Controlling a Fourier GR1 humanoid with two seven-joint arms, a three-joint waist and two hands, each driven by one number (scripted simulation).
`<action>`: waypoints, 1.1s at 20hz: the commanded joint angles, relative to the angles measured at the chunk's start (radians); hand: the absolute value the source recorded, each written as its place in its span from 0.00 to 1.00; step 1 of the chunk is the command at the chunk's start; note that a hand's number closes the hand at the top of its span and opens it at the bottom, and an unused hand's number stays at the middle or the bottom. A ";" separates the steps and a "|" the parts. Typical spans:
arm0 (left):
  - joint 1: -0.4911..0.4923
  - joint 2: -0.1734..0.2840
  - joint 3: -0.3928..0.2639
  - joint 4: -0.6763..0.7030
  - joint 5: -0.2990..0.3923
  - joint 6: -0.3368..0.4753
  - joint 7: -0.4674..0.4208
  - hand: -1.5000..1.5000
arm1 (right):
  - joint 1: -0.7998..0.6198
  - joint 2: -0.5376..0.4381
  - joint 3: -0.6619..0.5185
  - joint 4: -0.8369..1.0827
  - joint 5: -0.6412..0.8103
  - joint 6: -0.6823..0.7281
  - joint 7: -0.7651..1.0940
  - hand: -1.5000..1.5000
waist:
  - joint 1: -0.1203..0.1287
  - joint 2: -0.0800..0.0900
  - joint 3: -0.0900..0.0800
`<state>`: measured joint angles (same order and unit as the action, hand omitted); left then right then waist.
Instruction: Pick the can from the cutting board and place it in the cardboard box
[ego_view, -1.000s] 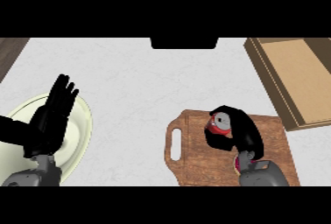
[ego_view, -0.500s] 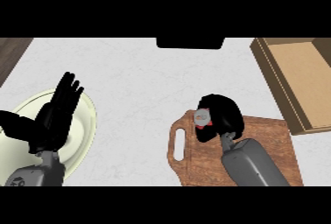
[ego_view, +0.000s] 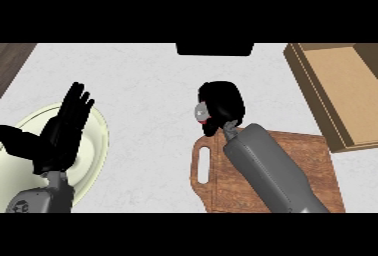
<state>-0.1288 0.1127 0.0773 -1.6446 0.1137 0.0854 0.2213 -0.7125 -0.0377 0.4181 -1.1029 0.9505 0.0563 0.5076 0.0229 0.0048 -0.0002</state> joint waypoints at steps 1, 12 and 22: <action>0.032 -0.039 -0.042 -0.019 -0.044 0.032 -0.022 0.50 | -0.110 0.004 -0.010 0.004 0.032 0.047 -0.032 1.00 | -0.013 -0.005 0.000; 0.055 0.036 0.042 -0.056 0.049 -0.046 0.015 0.50 | -0.207 0.014 -0.185 -0.185 0.104 -0.055 0.204 1.00 | -0.013 -0.007 0.000; 0.007 -0.026 -0.008 -0.001 -0.017 0.016 -0.003 0.50 | -0.214 -0.144 -0.382 -0.261 0.091 -0.029 0.226 1.00 | -0.023 -0.005 0.000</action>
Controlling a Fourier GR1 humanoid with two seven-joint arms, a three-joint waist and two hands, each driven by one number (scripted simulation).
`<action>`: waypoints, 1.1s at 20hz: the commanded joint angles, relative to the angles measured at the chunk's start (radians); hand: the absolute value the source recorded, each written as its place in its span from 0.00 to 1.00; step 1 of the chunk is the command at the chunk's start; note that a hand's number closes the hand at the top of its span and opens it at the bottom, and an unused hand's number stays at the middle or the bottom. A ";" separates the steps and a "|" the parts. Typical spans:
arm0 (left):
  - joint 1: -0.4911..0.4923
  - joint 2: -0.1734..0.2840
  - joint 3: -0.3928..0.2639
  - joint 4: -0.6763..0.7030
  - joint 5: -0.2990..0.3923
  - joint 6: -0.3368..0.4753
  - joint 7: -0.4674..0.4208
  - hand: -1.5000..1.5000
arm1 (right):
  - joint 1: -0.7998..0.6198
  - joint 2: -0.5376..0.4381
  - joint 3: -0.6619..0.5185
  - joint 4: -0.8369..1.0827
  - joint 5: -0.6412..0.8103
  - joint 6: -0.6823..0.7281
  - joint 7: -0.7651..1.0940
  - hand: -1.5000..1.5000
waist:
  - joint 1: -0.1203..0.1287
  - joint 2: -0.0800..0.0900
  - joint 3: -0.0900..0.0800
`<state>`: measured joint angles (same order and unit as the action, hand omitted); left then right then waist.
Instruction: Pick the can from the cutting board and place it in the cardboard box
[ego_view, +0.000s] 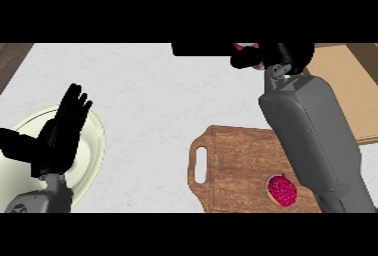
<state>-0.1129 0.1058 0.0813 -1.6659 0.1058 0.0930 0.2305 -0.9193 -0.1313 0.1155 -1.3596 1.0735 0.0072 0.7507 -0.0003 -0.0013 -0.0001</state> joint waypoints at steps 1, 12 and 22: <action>0.073 -0.040 -0.046 -0.046 -0.039 0.022 -0.033 0.50 | -0.014 -0.077 -0.107 0.014 -0.041 0.018 -0.029 1.00 | 0.006 0.000 0.000; 0.015 -0.029 -0.014 0.033 -0.009 -0.008 -0.051 0.50 | 0.018 -0.286 -0.234 0.283 0.000 -0.101 -0.225 1.00 | 0.013 0.008 0.000; -0.026 -0.020 -0.022 0.003 -0.021 0.007 0.014 0.50 | -0.070 -0.387 -0.292 0.732 0.024 -0.239 -0.458 1.00 | 0.029 0.012 0.001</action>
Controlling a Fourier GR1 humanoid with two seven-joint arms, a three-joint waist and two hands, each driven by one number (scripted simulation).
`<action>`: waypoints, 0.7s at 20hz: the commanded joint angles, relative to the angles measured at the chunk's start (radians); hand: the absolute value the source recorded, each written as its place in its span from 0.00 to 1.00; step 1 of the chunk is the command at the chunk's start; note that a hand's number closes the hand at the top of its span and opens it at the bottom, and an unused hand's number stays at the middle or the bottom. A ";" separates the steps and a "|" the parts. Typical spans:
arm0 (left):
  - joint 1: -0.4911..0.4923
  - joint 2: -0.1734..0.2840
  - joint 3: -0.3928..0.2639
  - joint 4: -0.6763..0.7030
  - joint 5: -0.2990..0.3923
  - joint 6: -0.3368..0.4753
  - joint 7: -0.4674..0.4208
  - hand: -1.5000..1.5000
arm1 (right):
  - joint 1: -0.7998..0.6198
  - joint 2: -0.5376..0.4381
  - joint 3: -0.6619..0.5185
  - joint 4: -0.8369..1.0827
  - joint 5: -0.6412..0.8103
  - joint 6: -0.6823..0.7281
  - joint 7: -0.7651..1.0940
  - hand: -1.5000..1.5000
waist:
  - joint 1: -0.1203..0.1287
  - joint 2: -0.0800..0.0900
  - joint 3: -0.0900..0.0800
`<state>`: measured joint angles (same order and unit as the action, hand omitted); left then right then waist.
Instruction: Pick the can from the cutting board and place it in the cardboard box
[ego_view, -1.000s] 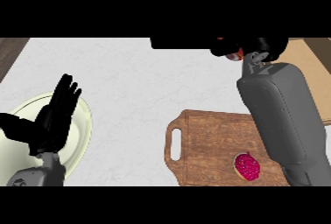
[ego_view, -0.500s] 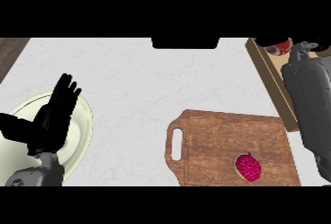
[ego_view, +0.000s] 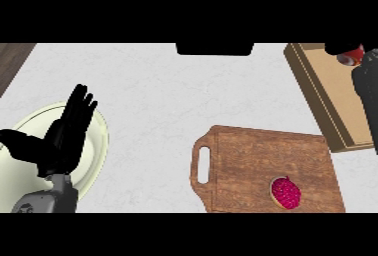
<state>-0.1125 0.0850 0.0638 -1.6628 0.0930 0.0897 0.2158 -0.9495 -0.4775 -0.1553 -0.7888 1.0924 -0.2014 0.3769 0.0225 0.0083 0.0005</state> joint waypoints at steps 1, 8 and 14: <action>0.004 0.013 0.027 0.046 0.024 -0.033 -0.052 0.50 | -0.028 -0.052 -0.003 0.172 0.023 -0.006 -0.090 1.00 | 0.005 0.003 0.000; -0.008 0.022 0.021 0.026 0.022 -0.038 -0.037 0.50 | -0.018 -0.135 -0.021 0.405 0.017 0.221 -0.128 0.00 | 0.019 0.009 0.001; -0.046 0.015 0.010 0.023 0.008 -0.016 0.008 0.50 | -0.037 -0.099 -0.100 0.412 -0.037 -0.063 -0.247 0.00 | 0.023 0.013 0.003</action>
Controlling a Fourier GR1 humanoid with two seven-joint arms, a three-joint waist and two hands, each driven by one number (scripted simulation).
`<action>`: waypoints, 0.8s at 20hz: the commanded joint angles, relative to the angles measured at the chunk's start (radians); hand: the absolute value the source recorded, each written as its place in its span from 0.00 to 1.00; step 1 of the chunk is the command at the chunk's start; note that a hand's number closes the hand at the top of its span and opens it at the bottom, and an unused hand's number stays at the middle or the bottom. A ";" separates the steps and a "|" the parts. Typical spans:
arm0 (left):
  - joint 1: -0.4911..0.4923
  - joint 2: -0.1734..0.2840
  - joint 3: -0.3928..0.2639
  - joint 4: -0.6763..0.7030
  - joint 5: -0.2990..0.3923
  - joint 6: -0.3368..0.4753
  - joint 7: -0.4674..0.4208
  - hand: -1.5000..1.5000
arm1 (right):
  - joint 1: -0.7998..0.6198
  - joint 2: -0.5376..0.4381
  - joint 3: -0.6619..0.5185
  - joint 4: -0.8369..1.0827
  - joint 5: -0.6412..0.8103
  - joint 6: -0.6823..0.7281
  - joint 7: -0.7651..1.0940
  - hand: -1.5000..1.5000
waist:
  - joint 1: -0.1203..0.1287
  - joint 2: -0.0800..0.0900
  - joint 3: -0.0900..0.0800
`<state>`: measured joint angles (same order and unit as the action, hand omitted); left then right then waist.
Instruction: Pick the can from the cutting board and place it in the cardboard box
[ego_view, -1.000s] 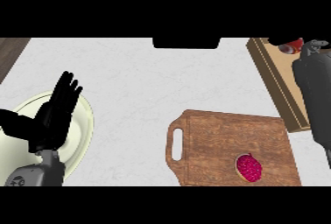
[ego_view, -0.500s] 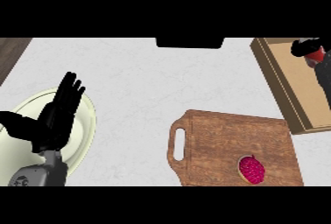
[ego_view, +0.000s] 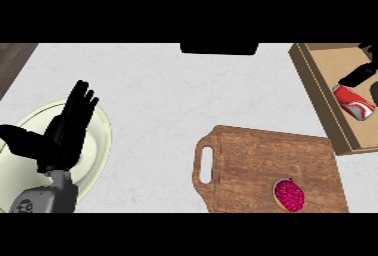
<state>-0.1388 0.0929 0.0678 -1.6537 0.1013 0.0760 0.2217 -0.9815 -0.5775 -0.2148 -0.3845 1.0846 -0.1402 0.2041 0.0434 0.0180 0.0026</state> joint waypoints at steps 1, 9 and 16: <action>0.000 0.011 0.017 0.037 0.007 -0.011 -0.012 0.50 | 0.006 -0.020 -0.066 -0.022 -0.057 -0.165 -0.128 0.00 | -0.005 0.002 0.001; 0.002 0.007 0.005 -0.005 -0.006 0.008 0.019 0.50 | -0.035 0.006 -0.271 -0.070 -0.308 -0.258 -0.328 0.00 | -0.017 -0.007 0.000; 0.026 0.013 0.038 0.027 0.006 0.001 -0.030 0.50 | -0.034 0.016 -0.503 -0.099 -0.599 -0.158 -0.417 0.00 | -0.036 -0.013 0.000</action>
<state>-0.1154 0.0953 0.0806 -1.6483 0.1023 0.0768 0.2108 -1.0295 -0.5627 -0.6106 -0.4690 0.6217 -0.3367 -0.1406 0.0173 0.0068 0.0026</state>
